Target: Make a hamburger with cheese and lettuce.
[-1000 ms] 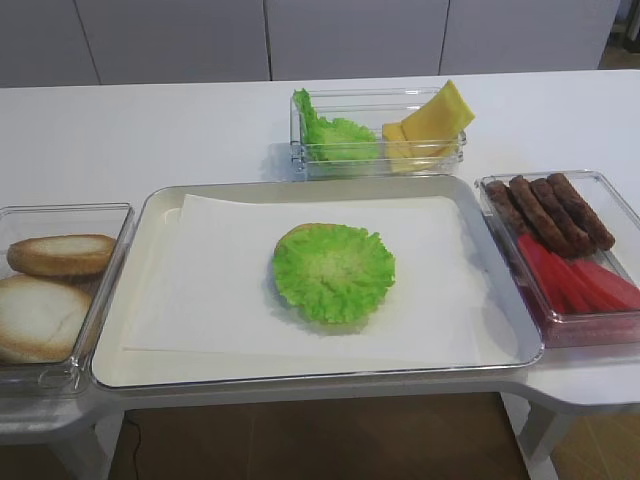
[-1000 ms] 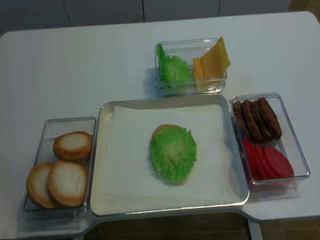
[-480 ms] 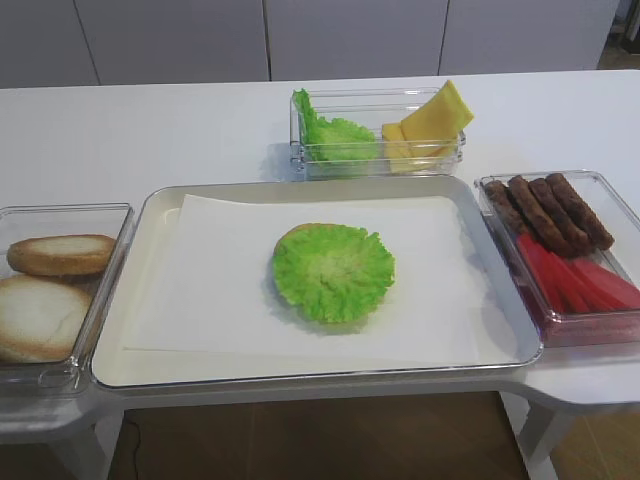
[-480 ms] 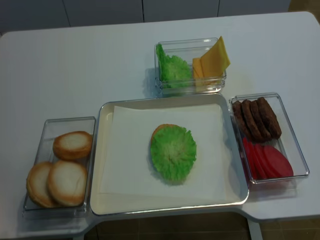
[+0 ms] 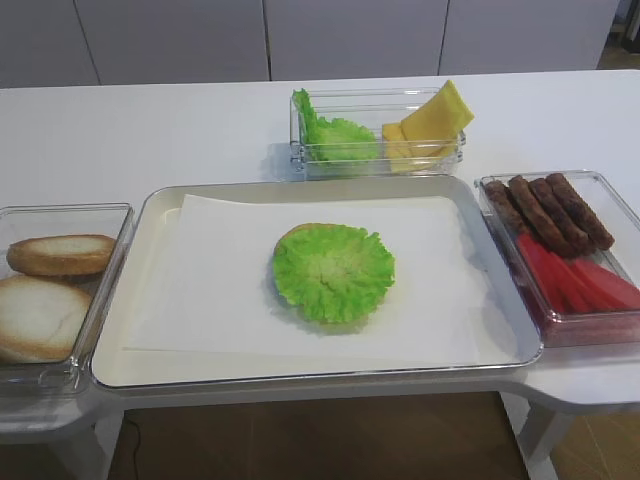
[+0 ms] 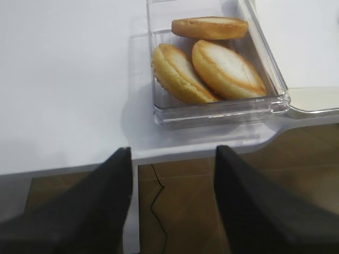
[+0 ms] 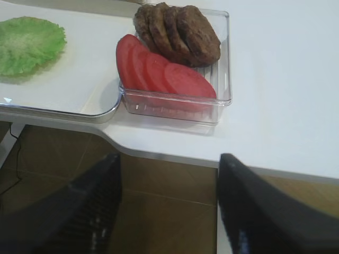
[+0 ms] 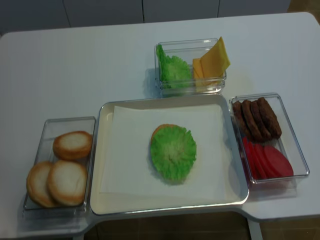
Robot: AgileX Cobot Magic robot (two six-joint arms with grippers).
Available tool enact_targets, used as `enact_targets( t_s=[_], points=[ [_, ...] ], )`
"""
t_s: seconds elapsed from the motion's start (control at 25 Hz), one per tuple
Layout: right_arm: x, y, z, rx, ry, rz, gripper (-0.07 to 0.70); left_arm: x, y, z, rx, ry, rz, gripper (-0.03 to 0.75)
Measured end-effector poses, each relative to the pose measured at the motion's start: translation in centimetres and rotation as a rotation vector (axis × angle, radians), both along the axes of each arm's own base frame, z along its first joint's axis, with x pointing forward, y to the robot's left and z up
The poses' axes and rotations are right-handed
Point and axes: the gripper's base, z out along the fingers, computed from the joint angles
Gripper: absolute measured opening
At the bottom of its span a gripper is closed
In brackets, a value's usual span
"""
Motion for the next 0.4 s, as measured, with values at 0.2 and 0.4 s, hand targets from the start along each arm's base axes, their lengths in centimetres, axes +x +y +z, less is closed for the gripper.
enact_targets(
  t_s=[0.2, 0.4],
  points=[
    [0.0, 0.0, 0.0, 0.0, 0.0, 0.0, 0.445, 0.0, 0.0, 0.0, 0.0, 0.0, 0.0, 0.372],
    [0.0, 0.0, 0.0, 0.0, 0.0, 0.0, 0.445, 0.0, 0.0, 0.0, 0.0, 0.0, 0.0, 0.372]
  ],
)
